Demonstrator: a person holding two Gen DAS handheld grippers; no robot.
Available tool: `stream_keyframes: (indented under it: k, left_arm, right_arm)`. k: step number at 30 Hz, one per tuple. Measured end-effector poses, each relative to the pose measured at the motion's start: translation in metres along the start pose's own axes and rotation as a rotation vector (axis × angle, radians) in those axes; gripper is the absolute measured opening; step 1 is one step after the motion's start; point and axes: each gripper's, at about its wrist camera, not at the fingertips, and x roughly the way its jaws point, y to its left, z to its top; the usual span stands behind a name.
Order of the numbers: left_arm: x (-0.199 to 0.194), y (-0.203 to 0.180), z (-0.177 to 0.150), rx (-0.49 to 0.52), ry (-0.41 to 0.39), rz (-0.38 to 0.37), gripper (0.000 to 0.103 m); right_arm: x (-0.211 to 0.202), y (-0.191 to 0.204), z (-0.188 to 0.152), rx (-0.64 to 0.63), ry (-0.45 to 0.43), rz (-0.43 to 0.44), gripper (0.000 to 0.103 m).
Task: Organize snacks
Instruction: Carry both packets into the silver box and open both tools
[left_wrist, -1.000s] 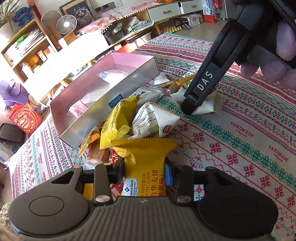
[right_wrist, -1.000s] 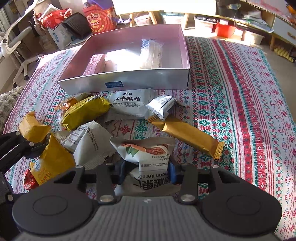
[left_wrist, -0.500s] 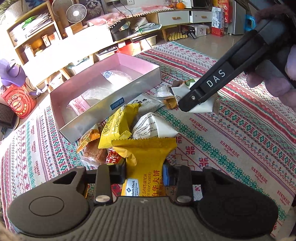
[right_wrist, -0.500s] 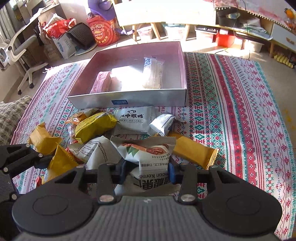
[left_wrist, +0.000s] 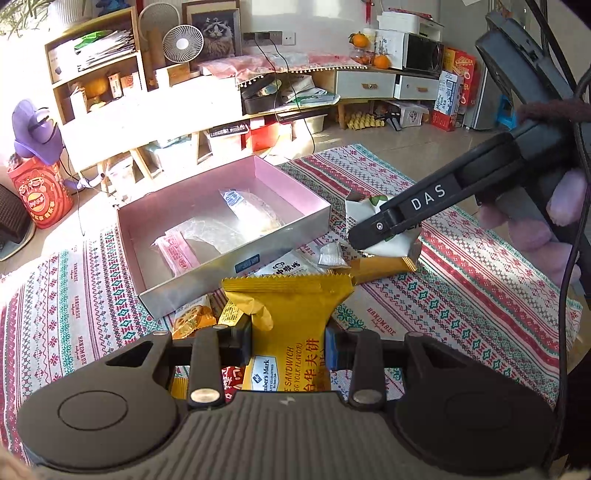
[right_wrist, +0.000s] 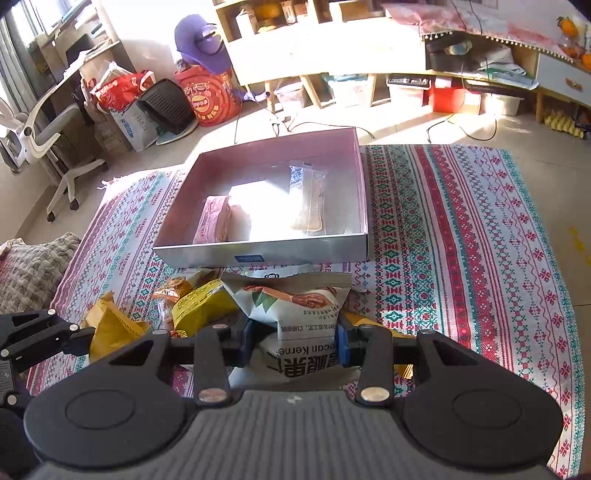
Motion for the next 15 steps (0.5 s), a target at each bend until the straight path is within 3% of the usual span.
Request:
stream_keyframes:
  k: [15]
  left_arm:
    - [0.028, 0.036, 0.049, -0.238, -0.088, 0.096, 0.042]
  right_arm:
    - [0.021, -0.010, 0.034, 0.103, -0.054, 0.007, 0.038]
